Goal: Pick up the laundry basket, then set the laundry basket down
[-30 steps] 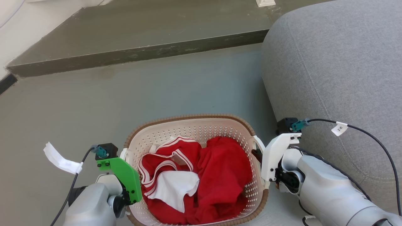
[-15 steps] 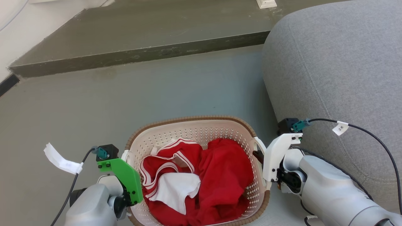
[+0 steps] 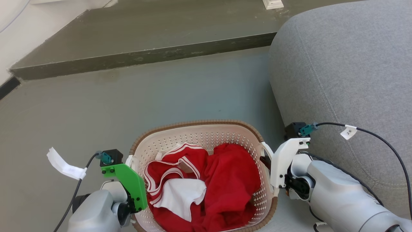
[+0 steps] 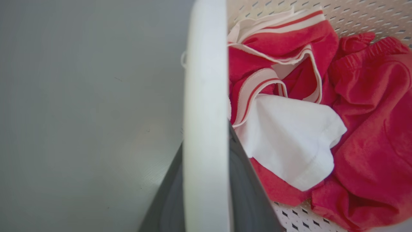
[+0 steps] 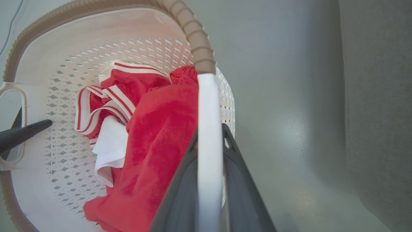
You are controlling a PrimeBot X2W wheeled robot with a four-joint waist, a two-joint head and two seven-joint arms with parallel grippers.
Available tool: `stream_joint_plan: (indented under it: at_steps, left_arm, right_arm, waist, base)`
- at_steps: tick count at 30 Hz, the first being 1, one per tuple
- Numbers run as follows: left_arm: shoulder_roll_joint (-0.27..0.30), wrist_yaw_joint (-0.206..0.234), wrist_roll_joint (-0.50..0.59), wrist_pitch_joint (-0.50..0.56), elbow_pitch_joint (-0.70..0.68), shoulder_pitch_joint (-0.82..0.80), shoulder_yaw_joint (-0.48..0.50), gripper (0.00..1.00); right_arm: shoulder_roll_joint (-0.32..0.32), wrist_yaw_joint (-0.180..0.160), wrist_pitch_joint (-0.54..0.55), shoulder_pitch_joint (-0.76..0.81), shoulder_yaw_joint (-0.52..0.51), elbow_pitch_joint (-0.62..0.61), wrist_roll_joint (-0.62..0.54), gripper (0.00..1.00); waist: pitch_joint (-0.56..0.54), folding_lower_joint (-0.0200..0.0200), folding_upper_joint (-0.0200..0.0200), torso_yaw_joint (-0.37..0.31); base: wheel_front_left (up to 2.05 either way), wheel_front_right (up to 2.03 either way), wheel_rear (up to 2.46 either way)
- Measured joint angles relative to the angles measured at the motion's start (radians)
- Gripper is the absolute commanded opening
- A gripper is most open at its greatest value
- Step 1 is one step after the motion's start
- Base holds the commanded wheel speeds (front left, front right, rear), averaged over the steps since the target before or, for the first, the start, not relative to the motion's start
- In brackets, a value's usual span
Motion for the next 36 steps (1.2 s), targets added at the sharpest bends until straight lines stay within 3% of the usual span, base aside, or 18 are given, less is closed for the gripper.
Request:
stream_joint_plan:
  at_steps: [21,36]
  left_arm:
    - [0.002,0.008,-0.022,-0.009,-0.012,0.006,-0.026,0.0]
    - [0.005,0.033,-0.038,-0.064,-0.047,-0.062,-0.027,0.0]
  right_arm:
    - [-0.009,0.0,-0.001,-0.001,0.028,-0.001,0.031,0.0]
    - [-0.04,0.0,-0.066,-0.09,0.036,-0.036,0.028,0.0]
  waist:
    - [0.004,0.0001,0.0,-0.002]
    - [0.126,0.0001,0.0,0.004]
  base:
    - [0.0,0.0,0.0]
    - [0.0,0.0,0.0]
